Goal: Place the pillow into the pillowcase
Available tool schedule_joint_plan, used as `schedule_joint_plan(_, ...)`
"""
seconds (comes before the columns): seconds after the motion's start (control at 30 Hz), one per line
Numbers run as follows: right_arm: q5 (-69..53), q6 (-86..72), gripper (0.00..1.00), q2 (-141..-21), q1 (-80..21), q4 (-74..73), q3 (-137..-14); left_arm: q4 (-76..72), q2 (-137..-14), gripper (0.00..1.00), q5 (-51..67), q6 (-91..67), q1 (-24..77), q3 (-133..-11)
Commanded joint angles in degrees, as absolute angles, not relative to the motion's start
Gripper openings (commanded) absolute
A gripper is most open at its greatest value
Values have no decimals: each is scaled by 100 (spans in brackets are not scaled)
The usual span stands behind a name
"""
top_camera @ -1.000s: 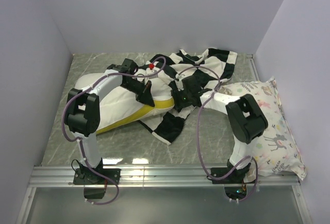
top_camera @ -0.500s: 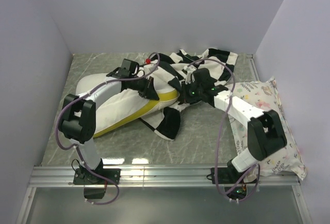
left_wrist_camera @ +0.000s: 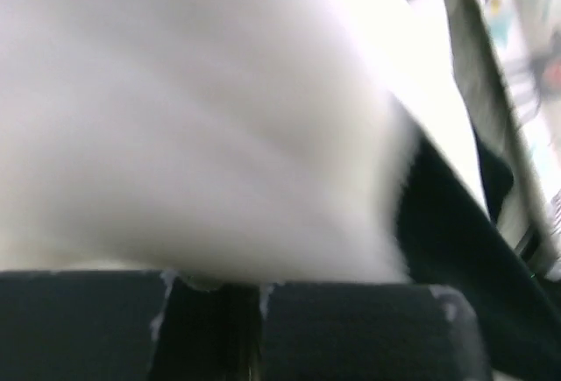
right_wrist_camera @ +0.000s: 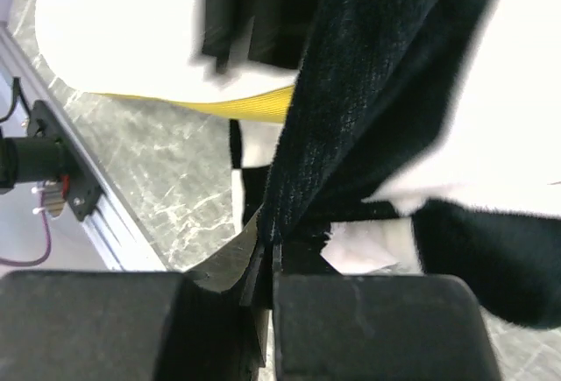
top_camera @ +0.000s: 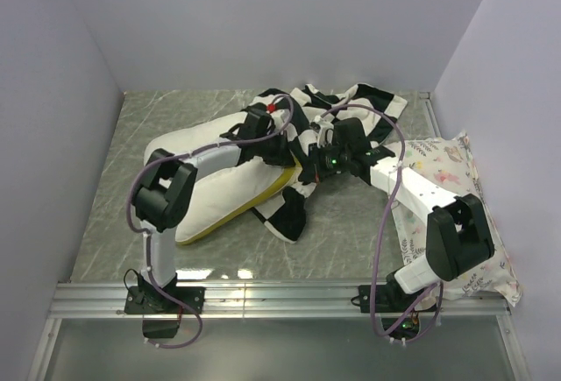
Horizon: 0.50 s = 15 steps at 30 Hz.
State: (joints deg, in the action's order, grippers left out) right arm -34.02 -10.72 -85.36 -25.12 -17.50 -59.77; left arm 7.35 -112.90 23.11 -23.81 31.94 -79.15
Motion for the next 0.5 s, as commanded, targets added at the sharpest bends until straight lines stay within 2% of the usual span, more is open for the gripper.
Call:
schedule_joint_plan(0.0, -4544, -1336, 0, -8191, -2654, -1828, -5933, -841, -11663, 0, 2055, -3698, 2708, -8192)
schedule_joint_plan(0.17, -4649, -1582, 0, -8261, -2681, -1565, -5827, -2746, -11540, 0, 3021, -4822, 2453, -7621)
schedule_joint_plan(0.3, -4676, -1722, 0, -8481, -2707, -1451, -5994, -3330, -11225, 3, 3551, -5396, 2540, -7243)
schedule_joint_plan(0.43, -4728, -1889, 0, -8701, -2856, -1397, -6362, -2430, -11012, 3, 2913, -4924, 2899, -7355)
schedule_joint_plan(0.47, -4755, -1924, 0, -8727, -2917, -1380, -6415, -2260, -11056, 6, 2735, -4652, 3066, -7400)
